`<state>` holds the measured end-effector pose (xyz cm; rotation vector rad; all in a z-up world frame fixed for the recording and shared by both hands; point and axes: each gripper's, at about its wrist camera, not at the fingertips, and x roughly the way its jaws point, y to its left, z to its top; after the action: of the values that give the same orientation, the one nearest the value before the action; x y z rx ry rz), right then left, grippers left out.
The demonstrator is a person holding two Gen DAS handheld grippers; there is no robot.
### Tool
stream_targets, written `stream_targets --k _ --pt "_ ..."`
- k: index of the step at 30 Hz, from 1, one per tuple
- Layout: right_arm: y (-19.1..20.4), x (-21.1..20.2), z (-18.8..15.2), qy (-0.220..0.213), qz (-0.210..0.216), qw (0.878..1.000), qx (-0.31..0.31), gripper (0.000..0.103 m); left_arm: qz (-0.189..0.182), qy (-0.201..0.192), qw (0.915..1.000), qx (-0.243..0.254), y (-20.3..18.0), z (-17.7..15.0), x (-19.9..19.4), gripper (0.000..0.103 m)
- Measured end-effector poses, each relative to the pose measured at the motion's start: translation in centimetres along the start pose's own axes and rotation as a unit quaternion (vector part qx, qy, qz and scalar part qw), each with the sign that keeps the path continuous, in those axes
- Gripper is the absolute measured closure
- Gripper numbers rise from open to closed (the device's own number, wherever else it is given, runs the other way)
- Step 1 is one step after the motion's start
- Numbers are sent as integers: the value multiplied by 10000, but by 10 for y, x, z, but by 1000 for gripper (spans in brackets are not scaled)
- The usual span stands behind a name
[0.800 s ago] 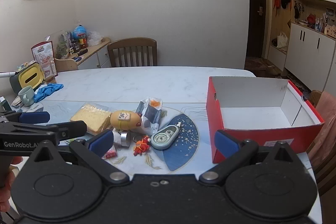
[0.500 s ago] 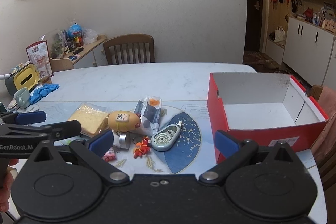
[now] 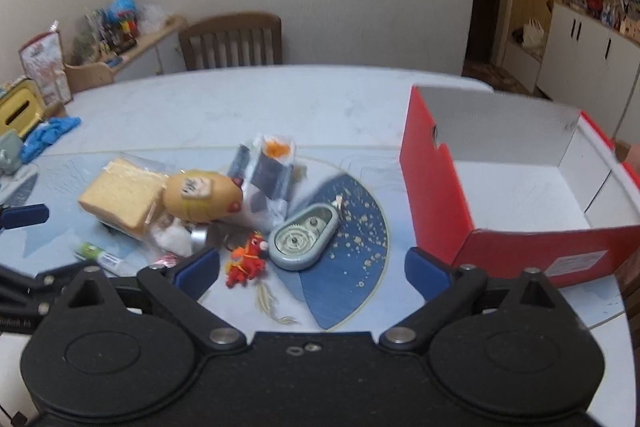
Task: Organize objects
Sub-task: 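Grasp the green glue stick with the left tool while the right tool grasps the correction tape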
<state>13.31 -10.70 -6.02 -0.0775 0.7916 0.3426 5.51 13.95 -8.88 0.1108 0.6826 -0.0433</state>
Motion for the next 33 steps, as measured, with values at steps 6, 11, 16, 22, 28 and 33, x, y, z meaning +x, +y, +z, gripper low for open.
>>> stream_targets --k 6,11,16,22,28,33 --pt "6 34 7 200 -228 9995 -50 7 -71 212 9991 366 19 -10 23 1" --pt "1 60 14 394 -367 9985 142 9 -198 405 9975 548 34 -14 37 6" --pt "2 84 21 619 -397 9967 333 10 -381 537 9949 766 40 -18 48 13" --pt "8 106 26 809 -483 9950 335 11 -581 702 9906 1019 40 -22 58 26" --pt "14 123 29 1018 -534 9926 390 13 -769 735 9887 1055 41 -21 62 36" --pt "12 129 28 1178 -605 9901 475 18 -937 786 9873 1012 41 -20 62 51"
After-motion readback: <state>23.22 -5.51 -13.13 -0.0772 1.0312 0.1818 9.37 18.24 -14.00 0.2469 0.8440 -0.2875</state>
